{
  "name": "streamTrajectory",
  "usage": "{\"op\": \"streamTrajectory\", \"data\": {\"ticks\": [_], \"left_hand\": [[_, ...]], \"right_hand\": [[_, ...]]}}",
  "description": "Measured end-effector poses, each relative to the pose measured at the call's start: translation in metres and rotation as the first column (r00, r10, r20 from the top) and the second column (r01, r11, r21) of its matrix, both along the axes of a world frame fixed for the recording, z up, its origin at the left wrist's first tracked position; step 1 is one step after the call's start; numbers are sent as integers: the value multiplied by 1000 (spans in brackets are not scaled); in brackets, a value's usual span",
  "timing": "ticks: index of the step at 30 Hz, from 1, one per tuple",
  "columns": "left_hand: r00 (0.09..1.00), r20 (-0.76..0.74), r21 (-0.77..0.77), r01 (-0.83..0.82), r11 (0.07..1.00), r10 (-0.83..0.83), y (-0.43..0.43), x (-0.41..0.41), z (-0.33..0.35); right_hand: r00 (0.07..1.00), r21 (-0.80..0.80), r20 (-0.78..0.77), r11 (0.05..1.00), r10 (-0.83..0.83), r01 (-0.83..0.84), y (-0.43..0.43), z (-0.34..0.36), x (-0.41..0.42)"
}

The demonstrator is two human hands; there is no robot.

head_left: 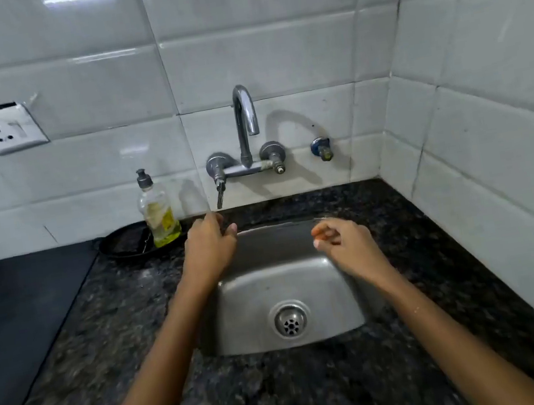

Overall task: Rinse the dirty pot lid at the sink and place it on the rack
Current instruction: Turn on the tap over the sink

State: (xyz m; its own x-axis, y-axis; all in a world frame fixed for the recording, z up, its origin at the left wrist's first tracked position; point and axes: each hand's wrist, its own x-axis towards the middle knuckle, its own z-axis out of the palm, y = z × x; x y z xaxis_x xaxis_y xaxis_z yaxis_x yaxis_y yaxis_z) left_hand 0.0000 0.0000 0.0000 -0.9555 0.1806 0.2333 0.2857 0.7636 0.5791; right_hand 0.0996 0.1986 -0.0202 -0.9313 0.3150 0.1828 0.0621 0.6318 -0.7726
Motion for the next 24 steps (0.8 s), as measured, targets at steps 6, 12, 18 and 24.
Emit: {"op": "streamTrajectory", "data": {"ticks": [6,12,18,24], "left_hand": [[994,61,-24,-91,996,92,29,-59,0],[974,72,-122,-207,971,217,58,-130,-8],[965,120,-216,-205,954,235,82,-182,-20],[898,322,244,-384,891,299,80,-205,-35]], "right_hand": [[1000,-70,21,998,5,-4,17,-21,-53],[997,-115,66,992,50,-42,37,-41,-110],[994,-156,106,988,11,6,50,-47,-137],[988,-214,151,976,-17,50,53,-59,-152]]}}
